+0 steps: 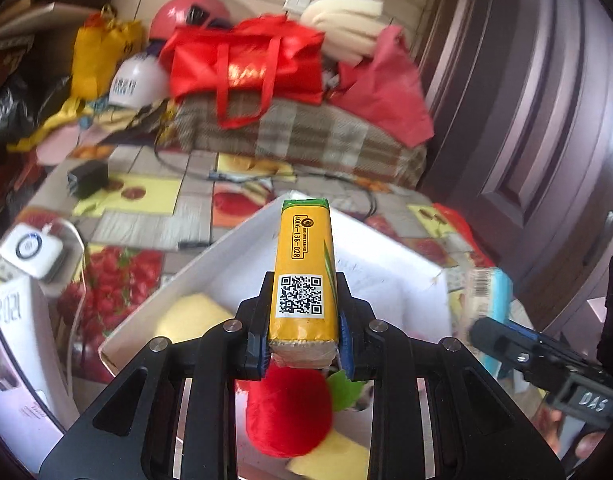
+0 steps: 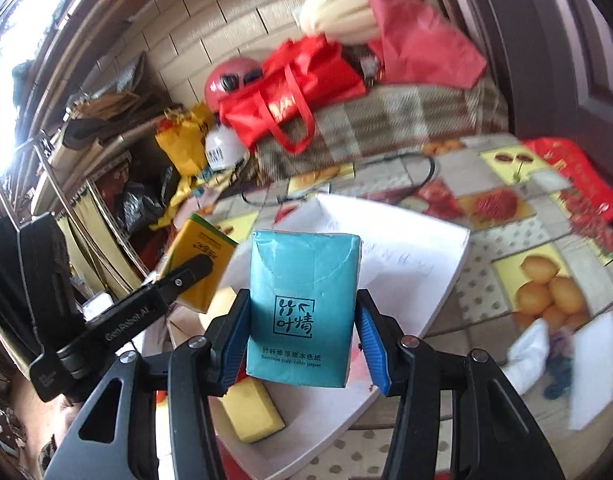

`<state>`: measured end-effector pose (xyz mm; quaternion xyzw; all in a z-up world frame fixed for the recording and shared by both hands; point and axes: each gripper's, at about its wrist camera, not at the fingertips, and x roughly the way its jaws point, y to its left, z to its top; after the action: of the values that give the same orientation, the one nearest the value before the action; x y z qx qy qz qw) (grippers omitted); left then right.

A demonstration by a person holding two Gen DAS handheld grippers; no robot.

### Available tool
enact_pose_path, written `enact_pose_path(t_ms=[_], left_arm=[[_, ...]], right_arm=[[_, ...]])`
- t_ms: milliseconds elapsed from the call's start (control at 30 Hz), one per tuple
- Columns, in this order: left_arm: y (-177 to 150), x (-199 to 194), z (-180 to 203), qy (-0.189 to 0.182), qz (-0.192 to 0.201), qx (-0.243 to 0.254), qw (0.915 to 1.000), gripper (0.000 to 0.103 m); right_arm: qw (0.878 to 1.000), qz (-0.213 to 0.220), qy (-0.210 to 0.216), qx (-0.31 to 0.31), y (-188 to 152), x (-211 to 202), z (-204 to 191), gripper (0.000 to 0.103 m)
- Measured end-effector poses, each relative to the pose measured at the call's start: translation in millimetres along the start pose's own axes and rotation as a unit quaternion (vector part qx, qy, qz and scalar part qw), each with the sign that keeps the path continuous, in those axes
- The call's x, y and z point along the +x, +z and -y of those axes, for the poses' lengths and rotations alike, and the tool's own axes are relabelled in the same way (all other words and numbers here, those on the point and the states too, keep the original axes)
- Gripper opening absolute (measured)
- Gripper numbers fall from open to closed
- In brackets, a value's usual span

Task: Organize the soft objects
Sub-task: 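Open both grippers to drop the snack bar and tissue pack into the tray, then move both tools back toward the remaining items on the table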

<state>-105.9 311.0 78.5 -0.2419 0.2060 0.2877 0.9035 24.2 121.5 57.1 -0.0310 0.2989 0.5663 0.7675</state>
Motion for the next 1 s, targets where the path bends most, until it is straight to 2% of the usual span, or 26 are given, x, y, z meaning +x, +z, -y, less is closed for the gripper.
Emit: enact_pose_path(t_ms=[100, 167, 200, 233, 267, 300, 333, 400, 667, 1000], left_arm=[[-4.8, 9.3, 0.6, 0.004, -0.011, 0.000, 0.9999, 0.026], [-6.0, 9.6, 1.8, 0.014, -0.007, 0.005, 0.9999, 0.039], [-5.9, 7.3, 2.9, 0.025, 0.003, 0.008, 0.9997, 0.067], [-5.1, 3.9, 2.0, 0.049, 0.017, 0.010, 0.9986, 0.085], [-4.2, 1.3, -0.1, 0.067, 0.027, 0.011, 0.9974, 0.091], [-3.1, -2.9, -2.8, 0.080, 0.041, 0.008, 0.9959, 0.102], [-2.5, -5.7, -5.6, 0.080, 0.047, 0.004, 0.9956, 0.103], [-0.7, -10.8, -10.1, 0.079, 0.058, -0.010, 0.9951, 0.103], [0.9, -12.2, -6.8, 0.082, 0.068, -0.002, 0.9943, 0.103], [-1.4, -13.4, 0.8, 0.082, 0.066, 0.006, 0.9944, 0.103]], right_arm=[[1.000, -0.014, -0.006, 0.001, -1.8, 20.9, -0.8, 0.051], [1.000, -0.018, -0.009, 0.004, -2.4, 31.0, -0.4, 0.053], [1.000, -0.019, -0.011, 0.005, -2.4, 34.4, -0.2, 0.053], [1.000, -0.021, -0.010, 0.005, -3.6, 36.5, -0.7, 0.056], [1.000, -0.020, -0.006, 0.006, -4.7, 36.2, -0.2, 0.058], [1.000, -0.019, -0.005, 0.006, -4.9, 36.7, 0.1, 0.074], [1.000, -0.013, -0.005, 0.006, -6.1, 34.8, 0.5, 0.092], [1.000, 0.003, -0.013, 0.001, -7.3, 29.2, 0.7, 0.103], [0.998, 0.032, -0.037, -0.029, -8.8, 13.1, -10.8, 0.103], [0.999, 0.026, -0.038, -0.016, -18.2, 9.8, -6.4, 0.103]])
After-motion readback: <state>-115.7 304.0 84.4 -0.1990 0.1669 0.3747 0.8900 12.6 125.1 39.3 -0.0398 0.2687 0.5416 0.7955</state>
